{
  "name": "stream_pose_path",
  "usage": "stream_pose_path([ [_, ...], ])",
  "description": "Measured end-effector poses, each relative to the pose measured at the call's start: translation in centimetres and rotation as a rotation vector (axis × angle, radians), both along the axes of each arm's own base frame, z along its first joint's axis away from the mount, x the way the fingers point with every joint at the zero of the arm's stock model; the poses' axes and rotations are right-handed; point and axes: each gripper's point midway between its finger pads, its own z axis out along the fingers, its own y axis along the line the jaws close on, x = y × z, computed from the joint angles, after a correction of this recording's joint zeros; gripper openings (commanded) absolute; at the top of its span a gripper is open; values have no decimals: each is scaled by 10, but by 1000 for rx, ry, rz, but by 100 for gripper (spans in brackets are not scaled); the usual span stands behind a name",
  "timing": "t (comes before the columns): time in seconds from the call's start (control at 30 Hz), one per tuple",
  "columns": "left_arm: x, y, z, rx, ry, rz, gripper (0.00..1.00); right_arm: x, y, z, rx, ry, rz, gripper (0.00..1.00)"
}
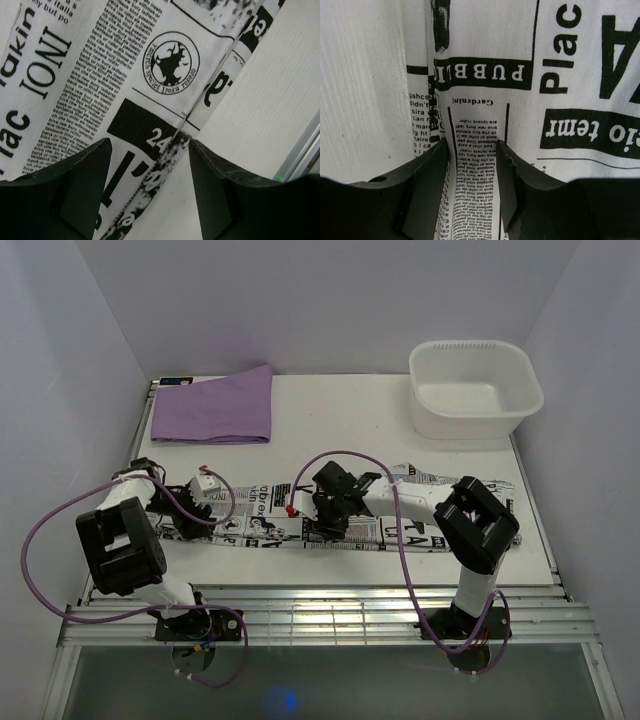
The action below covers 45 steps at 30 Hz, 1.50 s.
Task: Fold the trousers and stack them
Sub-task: Fold the trousers
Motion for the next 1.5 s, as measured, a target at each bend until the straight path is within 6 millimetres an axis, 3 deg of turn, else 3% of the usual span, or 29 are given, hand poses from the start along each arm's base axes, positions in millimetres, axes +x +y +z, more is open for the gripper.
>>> stream_pose_path([
  [0.23,6,-20,-5,2,-11,-57,71,-4,5,1,5,-3,13,43],
  [0.5,2,-24,-14,-3,17,-71,49,-5,9,0,4,-4,19,39],
  [0.7,-2,-25,-20,-3,32,-79,36,-7,10,-1,1,-5,27,29],
  [0.77,-2,-24,-20,-1,30,-79,27,-8,11,-1,1,-6,30,21],
  [0.8,-1,-24,-21,-1,30,-79,14,-8,11,-1,1,-8,32,18],
  [0.83,-2,-24,-21,-1,33,-78,8,-8,12,-1,2,-8,32,10],
  [0.9,-2,-25,-21,-1,39,-75,0,-7,12,-1,2,-13,33,8],
  [1.17,8,-20,-10,18,40,-43,0,-3,12,6,8,-39,25,8],
  [1.33,16,-18,4,26,15,-41,0,1,14,28,46,-84,16,8],
  [1.5,9,-17,23,55,-26,-69,0,2,13,48,80,-114,12,8],
])
